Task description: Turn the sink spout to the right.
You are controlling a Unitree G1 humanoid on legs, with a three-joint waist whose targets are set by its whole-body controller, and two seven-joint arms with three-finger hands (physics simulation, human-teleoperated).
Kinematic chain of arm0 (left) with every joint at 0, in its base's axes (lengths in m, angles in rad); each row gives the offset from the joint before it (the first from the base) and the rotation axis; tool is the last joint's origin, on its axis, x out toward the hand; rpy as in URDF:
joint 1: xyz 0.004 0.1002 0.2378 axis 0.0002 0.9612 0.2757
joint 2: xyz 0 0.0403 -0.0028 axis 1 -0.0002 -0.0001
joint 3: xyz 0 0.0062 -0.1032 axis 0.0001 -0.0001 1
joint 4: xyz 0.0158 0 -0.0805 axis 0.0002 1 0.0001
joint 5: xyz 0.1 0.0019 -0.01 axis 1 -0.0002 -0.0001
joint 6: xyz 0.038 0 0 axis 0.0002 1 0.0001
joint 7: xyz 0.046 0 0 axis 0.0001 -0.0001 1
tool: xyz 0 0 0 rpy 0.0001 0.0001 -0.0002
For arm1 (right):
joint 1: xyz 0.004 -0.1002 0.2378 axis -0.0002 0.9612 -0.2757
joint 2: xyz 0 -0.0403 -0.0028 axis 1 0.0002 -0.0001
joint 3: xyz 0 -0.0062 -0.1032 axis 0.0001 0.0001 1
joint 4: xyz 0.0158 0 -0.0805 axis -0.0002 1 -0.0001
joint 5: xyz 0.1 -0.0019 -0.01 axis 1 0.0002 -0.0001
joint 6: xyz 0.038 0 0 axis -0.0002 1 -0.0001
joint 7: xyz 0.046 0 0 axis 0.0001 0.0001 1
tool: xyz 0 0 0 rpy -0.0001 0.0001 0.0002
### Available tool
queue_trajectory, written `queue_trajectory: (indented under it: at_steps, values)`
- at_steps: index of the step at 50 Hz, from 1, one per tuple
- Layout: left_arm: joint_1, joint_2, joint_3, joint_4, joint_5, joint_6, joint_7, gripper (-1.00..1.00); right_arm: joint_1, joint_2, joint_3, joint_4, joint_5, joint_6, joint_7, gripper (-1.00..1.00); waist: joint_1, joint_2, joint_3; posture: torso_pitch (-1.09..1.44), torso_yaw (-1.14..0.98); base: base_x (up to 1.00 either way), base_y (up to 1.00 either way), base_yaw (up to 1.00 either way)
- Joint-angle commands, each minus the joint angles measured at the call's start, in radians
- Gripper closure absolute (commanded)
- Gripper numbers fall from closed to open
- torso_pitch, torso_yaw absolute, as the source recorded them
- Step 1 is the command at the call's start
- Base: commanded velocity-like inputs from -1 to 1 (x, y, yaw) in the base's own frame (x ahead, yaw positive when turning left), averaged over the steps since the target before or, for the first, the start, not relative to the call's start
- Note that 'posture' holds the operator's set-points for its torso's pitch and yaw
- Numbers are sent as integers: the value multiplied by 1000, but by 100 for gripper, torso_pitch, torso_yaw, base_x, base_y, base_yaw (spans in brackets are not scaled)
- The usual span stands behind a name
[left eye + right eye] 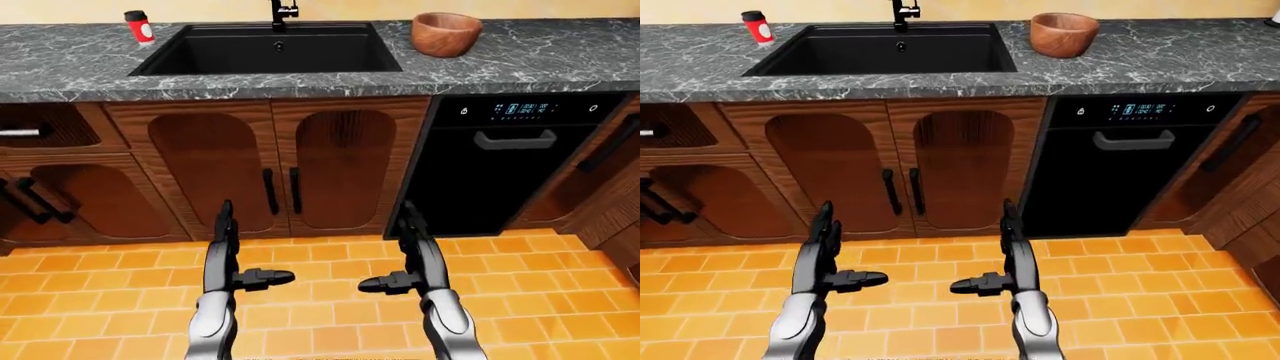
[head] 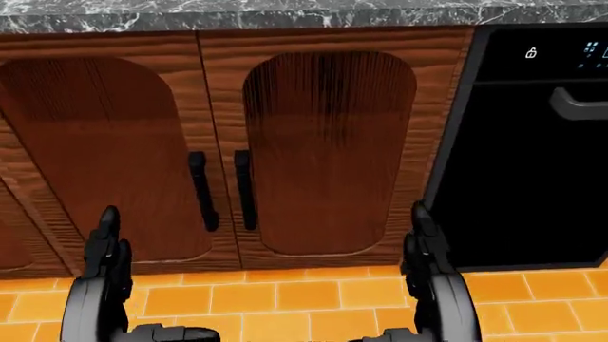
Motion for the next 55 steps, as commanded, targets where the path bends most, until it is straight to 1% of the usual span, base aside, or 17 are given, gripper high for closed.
queue_trajectory:
  at_steps: [1, 3, 6, 9, 10, 16, 19, 20, 23, 26, 31, 35, 46, 52, 53, 54, 55]
  values:
    - [-16, -8, -9, -38, 2, -28, 5, -100, -19, -14, -14, -38, 5, -24, 2, -100, -1, 7, -17, 0, 0, 0, 0, 0]
    - [-16, -8, -10, -38, 4, -28, 7, -100, -15, -15, -14, -47, 6, -20, 3, -100, 9, -9, -29, 0, 0, 0, 0, 0]
    - [-20, -5, -3, -39, 0, -24, 7, -100, -11, -14, -14, -56, 6, -18, 2, -100, 20, -38, -25, 0, 0, 0, 0, 0]
    - [-27, -3, 2, -29, 8, -34, 22, -100, -4, -13, -11, -72, 6, -9, 2, -100, 29, -98, -37, 0, 0, 0, 0, 0]
    - [-29, -2, 3, -25, 8, -36, 25, -100, 2, -12, -9, -83, 4, -6, 1, -100, 28, -75, -33, 0, 0, 0, 0, 0]
    - [-56, 1, 14, 17, -9, -57, 33, -100, -12, -15, -21, -56, 12, -15, 0, -100, 19, -52, -55, 0, 0, 0, 0, 0]
    - [-164, 34, 48, 146, -68, -41, 4, -100, -154, -57, -91, 191, 93, -49, 52, -100, 15, -43, -60, 0, 0, 0, 0, 0]
    - [-236, 52, 47, 195, -59, -13, 15, -100, -185, -80, -109, 174, 112, -10, 61, -100, 13, -43, -64, 0, 0, 0, 0, 0]
    - [-363, 90, 48, 86, -84, 185, 11, -100, -268, -146, -145, 10, 129, 235, 42, -100, 20, -43, -81, 0, 0, 0, 0, 0]
    - [-494, 135, 66, 145, -73, 246, 33, -100, -368, -201, -179, -85, 138, 437, 43, -100, 22, -46, -75, 0, 0, 0, 0, 0]
    - [-625, 191, 84, 122, -69, 382, 50, -100, -529, -266, -204, -115, 143, 634, 36, -100, 16, -48, -79, 0, 0, 0, 0, 0]
    - [-686, 193, 70, 189, -50, 370, 70, -100, -584, -319, -262, -139, 203, 704, 32, -100, 17, -52, -84, 0, 0, 0, 0, 0]
    - [-681, 194, 72, 78, -47, 473, 93, -100, -662, -366, -241, -131, 206, 760, 30, -100, 16, -54, -66, 0, 0, 0, 0, 0]
    - [-755, 233, 94, 68, -60, 538, 90, -100, -743, -398, -243, -145, 209, 848, 24, -100, 17, -50, -63, 0, 0, 0, 0, 0]
    - [-766, 243, 96, 59, -62, 554, 89, -100, -729, -396, -245, -154, 206, 843, 25, -100, 17, -50, -63, 0, 0, 2, 0, 0]
    - [-778, 253, 96, 53, -62, 566, 85, -100, -718, -397, -248, -171, 206, 845, 27, -100, 16, -47, -82, 0, 0, 8, 0, 0]
    - [-794, 263, 101, 60, -63, 574, 83, -100, -717, -401, -253, -185, 207, 858, 27, -100, 19, -44, -67, 0, 0, 11, 0, 0]
